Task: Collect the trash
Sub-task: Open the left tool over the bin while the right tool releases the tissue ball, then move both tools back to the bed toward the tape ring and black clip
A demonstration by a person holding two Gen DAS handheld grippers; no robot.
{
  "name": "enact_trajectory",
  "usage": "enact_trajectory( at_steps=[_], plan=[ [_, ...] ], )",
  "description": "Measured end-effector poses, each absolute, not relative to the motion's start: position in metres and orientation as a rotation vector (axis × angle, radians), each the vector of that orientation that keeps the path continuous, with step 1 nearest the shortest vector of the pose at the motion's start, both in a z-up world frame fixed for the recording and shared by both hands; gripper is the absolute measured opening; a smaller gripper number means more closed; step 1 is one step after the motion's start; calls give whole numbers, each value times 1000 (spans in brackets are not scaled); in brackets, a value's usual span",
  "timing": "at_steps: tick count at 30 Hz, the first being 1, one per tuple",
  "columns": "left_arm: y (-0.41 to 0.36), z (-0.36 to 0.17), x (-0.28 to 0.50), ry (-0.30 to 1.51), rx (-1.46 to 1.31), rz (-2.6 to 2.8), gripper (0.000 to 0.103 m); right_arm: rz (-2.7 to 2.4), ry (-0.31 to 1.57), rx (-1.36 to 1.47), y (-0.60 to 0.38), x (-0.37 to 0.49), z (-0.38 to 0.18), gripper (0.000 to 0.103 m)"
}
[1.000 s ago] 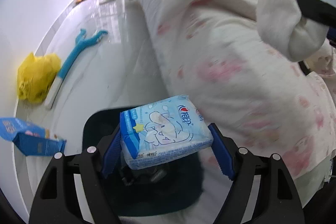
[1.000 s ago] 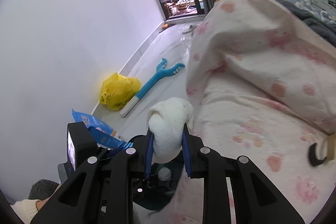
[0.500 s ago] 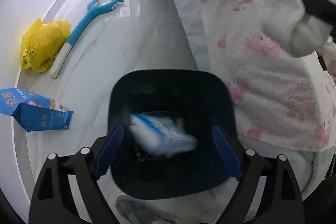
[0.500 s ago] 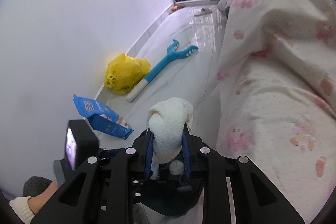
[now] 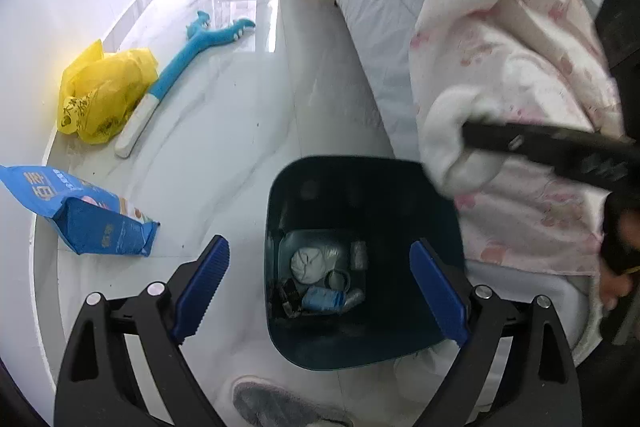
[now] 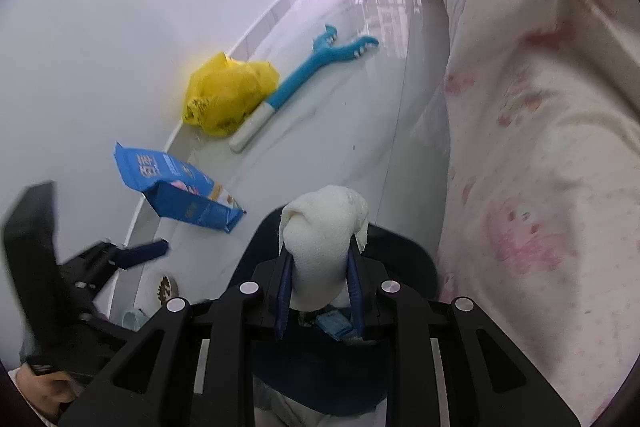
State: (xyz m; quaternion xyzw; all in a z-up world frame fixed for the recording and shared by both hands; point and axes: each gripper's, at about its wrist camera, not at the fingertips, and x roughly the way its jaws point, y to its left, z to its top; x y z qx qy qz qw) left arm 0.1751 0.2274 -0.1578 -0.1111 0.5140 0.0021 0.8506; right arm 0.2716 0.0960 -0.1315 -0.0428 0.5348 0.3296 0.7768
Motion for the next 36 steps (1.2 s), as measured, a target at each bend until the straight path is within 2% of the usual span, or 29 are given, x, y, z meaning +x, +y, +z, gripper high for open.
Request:
enact_trajectory(
  at_steps=[6, 21, 22, 24, 25, 26, 36],
  plan=[
    [225, -137, 167, 999, -180, -6, 93, 717, 1221, -138, 114, 266, -154, 25],
    [223, -80, 160, 780, -191, -36, 78, 677, 1312, -221, 126, 261, -198, 27],
    [221, -77, 160, 767, -186, -38, 76, 671, 1321, -228, 125, 261, -202, 28],
    [219, -71, 160, 745, -179, -47, 74, 660, 1341, -237, 122, 261, -211, 39],
    [218, -67, 160, 732, -175, -53, 73, 655, 1343, -243, 120, 261, -212, 49],
    [216, -63, 160, 719, -170, -58, 73, 645, 1345, -255, 118, 260, -216, 53],
    [203, -36, 157, 606, -139, -60, 72, 695, 1313, -260, 111, 252, -202, 56]
  ],
)
